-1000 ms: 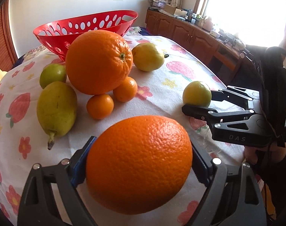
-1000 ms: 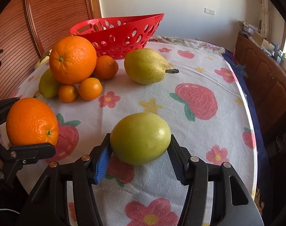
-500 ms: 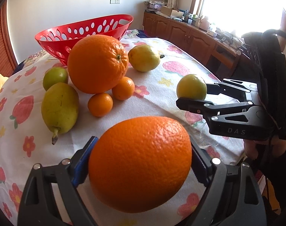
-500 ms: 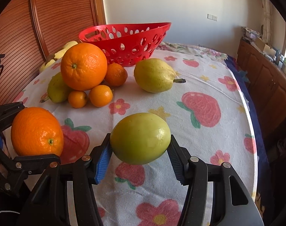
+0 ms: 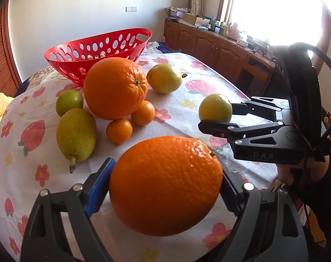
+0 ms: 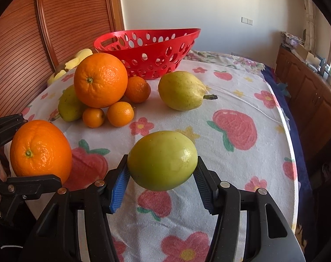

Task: Organize fruits
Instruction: 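Lift the large orange with the left tool while the right tool lifts the lime, then carry the orange and lime with both tools over the red basket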

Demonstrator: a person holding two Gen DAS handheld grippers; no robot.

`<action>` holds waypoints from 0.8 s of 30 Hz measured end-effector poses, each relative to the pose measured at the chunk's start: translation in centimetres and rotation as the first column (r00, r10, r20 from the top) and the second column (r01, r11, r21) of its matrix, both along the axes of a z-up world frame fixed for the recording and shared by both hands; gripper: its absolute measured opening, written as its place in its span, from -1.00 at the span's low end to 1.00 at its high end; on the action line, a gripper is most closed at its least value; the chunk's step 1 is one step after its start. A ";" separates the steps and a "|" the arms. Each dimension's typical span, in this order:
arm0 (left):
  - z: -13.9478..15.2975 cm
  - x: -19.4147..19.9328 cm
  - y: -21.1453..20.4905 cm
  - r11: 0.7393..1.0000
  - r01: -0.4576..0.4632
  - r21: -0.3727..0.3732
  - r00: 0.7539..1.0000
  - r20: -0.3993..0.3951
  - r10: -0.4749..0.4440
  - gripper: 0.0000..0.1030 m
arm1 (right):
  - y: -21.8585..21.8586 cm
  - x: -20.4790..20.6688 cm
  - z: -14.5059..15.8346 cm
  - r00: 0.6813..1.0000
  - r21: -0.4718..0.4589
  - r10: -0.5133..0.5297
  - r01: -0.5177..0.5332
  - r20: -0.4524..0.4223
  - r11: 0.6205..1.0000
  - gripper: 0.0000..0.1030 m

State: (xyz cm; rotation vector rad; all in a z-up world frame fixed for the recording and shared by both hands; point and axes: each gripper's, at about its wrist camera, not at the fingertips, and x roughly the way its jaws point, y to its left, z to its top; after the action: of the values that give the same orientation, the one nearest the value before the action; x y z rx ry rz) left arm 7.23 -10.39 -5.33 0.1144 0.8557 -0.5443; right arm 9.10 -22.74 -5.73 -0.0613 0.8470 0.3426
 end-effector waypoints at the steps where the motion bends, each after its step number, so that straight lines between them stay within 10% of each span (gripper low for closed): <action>1: 0.0 0.0 0.1 1.000 0.000 0.000 1.000 0.000 0.000 0.68 | 0.0 0.0 0.0 1.000 0.000 0.000 0.000 0.000 1.000 0.13; 24: 7.2 -1.0 2.7 0.995 -0.004 -0.098 0.992 0.124 0.017 0.68 | 0.9 -0.3 5.8 0.993 0.019 0.041 -0.043 0.115 0.999 0.13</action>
State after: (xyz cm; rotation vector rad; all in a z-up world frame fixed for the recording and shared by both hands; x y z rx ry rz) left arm 6.24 -7.73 1.92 0.0544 0.7061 -0.5622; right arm 8.78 -21.80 0.10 -0.0781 0.7293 0.3844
